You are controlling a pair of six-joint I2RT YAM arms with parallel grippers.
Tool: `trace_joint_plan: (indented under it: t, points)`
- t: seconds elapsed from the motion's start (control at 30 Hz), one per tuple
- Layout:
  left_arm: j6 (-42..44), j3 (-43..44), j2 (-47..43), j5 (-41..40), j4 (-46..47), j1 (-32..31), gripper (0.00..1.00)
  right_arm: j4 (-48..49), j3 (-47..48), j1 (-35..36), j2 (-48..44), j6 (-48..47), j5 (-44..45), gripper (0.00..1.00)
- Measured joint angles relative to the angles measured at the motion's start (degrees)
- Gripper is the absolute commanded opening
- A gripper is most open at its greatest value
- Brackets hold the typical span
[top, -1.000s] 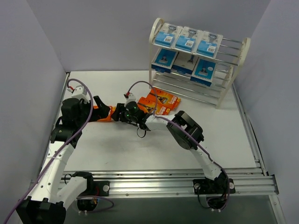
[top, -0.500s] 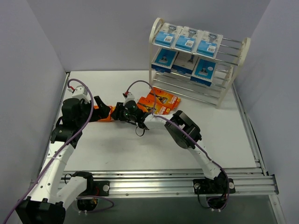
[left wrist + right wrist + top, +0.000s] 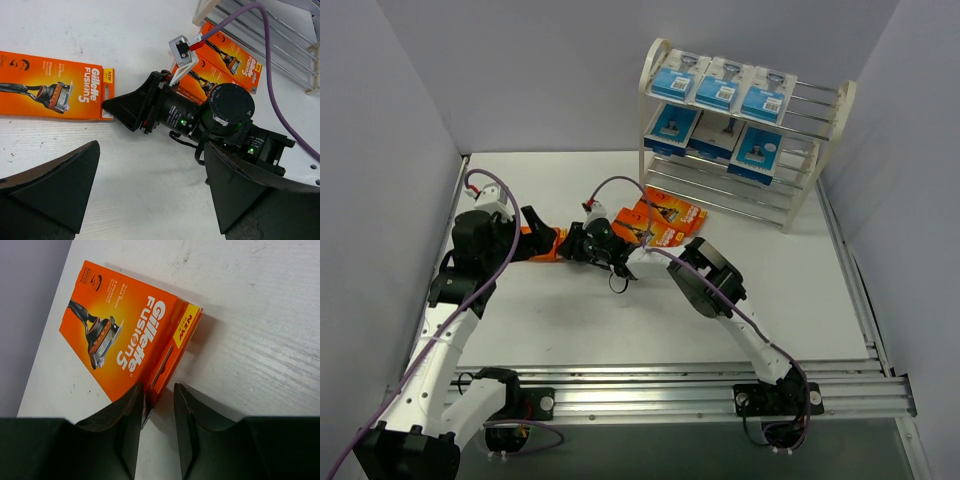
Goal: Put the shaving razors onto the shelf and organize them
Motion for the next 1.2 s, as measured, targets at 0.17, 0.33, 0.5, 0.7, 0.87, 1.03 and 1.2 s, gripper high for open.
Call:
trace_joint_plan:
  t: [0.17, 0.33, 0.5, 0.7, 0.87, 1.03, 1.2]
  points:
    - [0.0, 0.0, 0.0, 0.2, 0.0, 0.0, 0.94, 0.0, 0.0, -0.2, 0.1, 0.5, -0.2, 0.09]
    - [0.0, 0.0, 0.0, 0.3, 0.0, 0.0, 0.94, 1.7, 0.0, -0.3, 0.1, 1.6, -0.3, 0.03]
    - [0.0, 0.0, 0.0, 0.3, 0.0, 0.0, 0.94, 4.1, -1.9, -0.5, -0.6, 2.6, -0.6, 0.0]
    - [0.0, 0.0, 0.0, 0.3, 0.0, 0.0, 0.94, 5.3, -7.9, -1.7, -4.4, 3.8, -0.7, 0.0]
    - [0.0, 0.0, -0.6, 0.3, 0.1, 0.1, 0.94, 5.1, -14.6, -2.6, -10.8, 3.8, 0.3, 0.0]
    - [0.0, 0.0, -2.2, 0.3, 0.3, 0.2, 0.94, 5.6, -22.9, -3.3, -20.7, 3.8, 2.4, 0.0]
    - [-0.3, -0.2, -3.3, 1.2, 1.2, 0.4, 0.94, 7.2, -30.2, -4.5, -30.5, 3.8, 4.4, 0.0]
